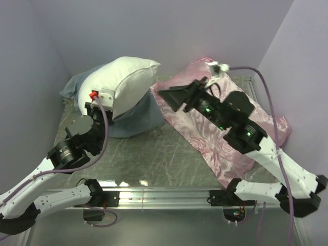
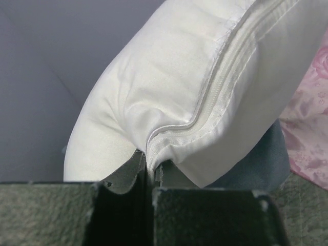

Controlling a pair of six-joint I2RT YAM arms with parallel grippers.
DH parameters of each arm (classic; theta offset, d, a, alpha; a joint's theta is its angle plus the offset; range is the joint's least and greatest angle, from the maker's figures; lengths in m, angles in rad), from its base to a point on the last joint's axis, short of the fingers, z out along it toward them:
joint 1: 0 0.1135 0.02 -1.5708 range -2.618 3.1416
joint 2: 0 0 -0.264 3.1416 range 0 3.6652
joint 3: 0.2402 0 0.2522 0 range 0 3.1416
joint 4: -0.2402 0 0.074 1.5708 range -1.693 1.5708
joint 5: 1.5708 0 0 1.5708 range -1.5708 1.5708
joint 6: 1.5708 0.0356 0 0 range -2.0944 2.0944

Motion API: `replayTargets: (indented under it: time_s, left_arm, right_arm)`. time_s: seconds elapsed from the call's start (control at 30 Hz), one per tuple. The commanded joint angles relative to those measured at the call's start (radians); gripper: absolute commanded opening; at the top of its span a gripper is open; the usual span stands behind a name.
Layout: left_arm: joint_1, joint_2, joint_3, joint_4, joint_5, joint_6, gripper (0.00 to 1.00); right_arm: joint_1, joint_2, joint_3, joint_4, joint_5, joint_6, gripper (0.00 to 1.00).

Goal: Remove the pillowcase from the pillow

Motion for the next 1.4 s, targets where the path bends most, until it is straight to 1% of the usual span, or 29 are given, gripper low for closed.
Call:
replayTargets:
  time_s: [0.0, 0.03, 0.07, 0.1, 0.13, 0.2, 0.23, 0.3, 0.33, 0.43, 0.67, 0.77, 0.8, 0.97, 1.07, 1.17, 1.27, 1.37]
  left_arm:
    - [0.005, -0.044, 0.146, 0.049, -0.048, -0.076, 0.0]
    - [0.005, -0.047, 0.18, 0.03, -0.031, -0.087, 0.0]
    - [0.005, -0.05, 0.195, 0.003, -0.007, -0.098, 0.0]
    - [0.005, -0.053, 0.227, -0.02, 0.012, -0.122, 0.0]
    - [0.005, -0.056, 0.241, -0.043, 0.031, -0.134, 0.0]
    - [0.005, -0.062, 0.266, -0.093, 0.067, -0.164, 0.0]
    - [0.005, -0.065, 0.283, -0.103, 0.079, -0.17, 0.0]
    - [0.005, -0.07, 0.301, -0.143, 0.104, -0.19, 0.0]
    - [0.003, -0.07, 0.324, -0.165, 0.117, -0.196, 0.01]
    - [0.005, -0.064, 0.364, -0.22, 0.154, -0.213, 0.0]
    - [0.005, -0.071, 0.395, -0.268, 0.211, -0.225, 0.01]
    - [0.005, -0.071, 0.406, -0.278, 0.211, -0.228, 0.0]
    - [0.005, -0.07, 0.412, -0.283, 0.21, -0.228, 0.0]
    - [0.005, -0.065, 0.419, -0.292, 0.202, -0.225, 0.0]
    - [0.005, -0.063, 0.415, -0.286, 0.203, -0.224, 0.01]
    - [0.005, -0.057, 0.415, -0.283, 0.211, -0.225, 0.01]
    - [0.005, -0.054, 0.419, -0.283, 0.219, -0.23, 0.0]
    - [0.005, -0.056, 0.432, -0.294, 0.226, -0.24, 0.0]
  right_arm:
    - [-0.095, -0.107, -0.222, 0.19, 0.03, 0.115, 0.81]
    - [-0.181, -0.109, -0.252, 0.224, -0.013, 0.142, 0.8]
    - [-0.209, -0.088, -0.289, 0.238, -0.079, 0.16, 0.8]
    - [-0.243, -0.05, -0.297, 0.262, -0.097, 0.171, 0.8]
    - [-0.252, -0.023, -0.296, 0.272, -0.11, 0.17, 0.8]
    - [-0.272, 0.038, -0.28, 0.305, -0.203, 0.173, 0.79]
    - [-0.28, 0.099, -0.262, 0.348, -0.232, 0.174, 0.79]
    - [-0.283, 0.156, -0.235, 0.385, -0.286, 0.158, 0.78]
    - [-0.283, 0.211, -0.195, 0.394, -0.302, 0.151, 0.78]
    - [-0.278, 0.297, -0.133, 0.413, -0.332, 0.144, 0.77]
    - [-0.262, 0.415, -0.076, 0.503, -0.394, 0.185, 0.77]
    - [-0.257, 0.448, -0.084, 0.556, -0.418, 0.248, 0.69]
    - [-0.258, 0.445, -0.098, 0.581, -0.414, 0.254, 0.66]
    - [-0.252, 0.35, -0.219, 0.603, -0.365, 0.225, 0.67]
    - [-0.22, 0.295, -0.248, 0.567, -0.319, 0.185, 0.67]
    - [-0.161, 0.293, -0.204, 0.476, -0.257, 0.09, 0.67]
    - [-0.13, 0.333, -0.13, 0.37, -0.181, 0.064, 0.66]
    - [-0.14, 0.368, -0.101, 0.315, -0.127, 0.11, 0.51]
